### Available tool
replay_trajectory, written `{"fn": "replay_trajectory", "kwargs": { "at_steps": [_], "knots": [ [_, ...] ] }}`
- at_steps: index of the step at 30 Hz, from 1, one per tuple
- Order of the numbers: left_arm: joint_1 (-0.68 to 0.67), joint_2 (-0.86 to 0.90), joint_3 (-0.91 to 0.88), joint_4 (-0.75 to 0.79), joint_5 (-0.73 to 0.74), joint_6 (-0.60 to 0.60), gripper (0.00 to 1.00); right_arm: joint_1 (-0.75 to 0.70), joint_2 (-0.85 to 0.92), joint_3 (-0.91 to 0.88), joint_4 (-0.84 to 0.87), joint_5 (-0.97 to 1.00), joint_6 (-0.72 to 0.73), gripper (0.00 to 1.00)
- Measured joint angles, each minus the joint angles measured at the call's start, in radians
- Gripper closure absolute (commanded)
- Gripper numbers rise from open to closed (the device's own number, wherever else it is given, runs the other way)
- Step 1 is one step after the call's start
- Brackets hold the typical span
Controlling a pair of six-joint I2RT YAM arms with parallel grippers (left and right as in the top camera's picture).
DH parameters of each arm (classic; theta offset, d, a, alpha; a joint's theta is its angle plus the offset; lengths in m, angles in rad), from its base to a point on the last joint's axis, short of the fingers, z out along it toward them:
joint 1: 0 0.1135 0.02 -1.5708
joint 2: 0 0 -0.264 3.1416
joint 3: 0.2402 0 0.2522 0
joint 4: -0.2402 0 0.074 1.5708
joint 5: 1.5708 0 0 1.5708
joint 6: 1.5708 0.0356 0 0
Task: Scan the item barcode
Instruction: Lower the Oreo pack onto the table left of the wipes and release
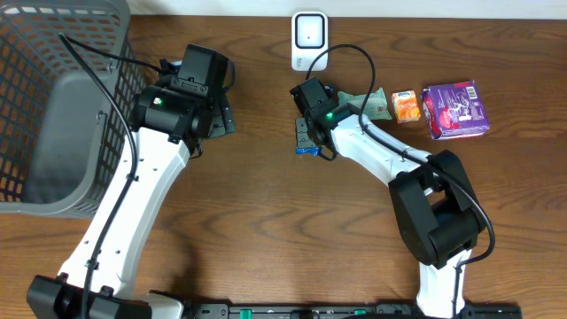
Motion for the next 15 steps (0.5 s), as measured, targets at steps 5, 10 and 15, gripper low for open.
{"fn": "replay_trajectory", "kwargs": {
  "at_steps": [5,10,15],
  "knots": [
    [0.000,0.000,0.000,0.000,0.000,0.000,0.02,-0.015,-0.029,-0.002,0.018,0.010,0.000,0.98],
    [0.000,0.000,0.000,0.000,0.000,0.000,0.02,-0.059,-0.110,-0.003,0.140,0.034,-0.001,0.99],
    [0.000,0.000,0.000,0.000,0.000,0.000,0.02,-0.084,-0.122,0.001,0.277,0.052,-0.010,0.96]
  ]
}}
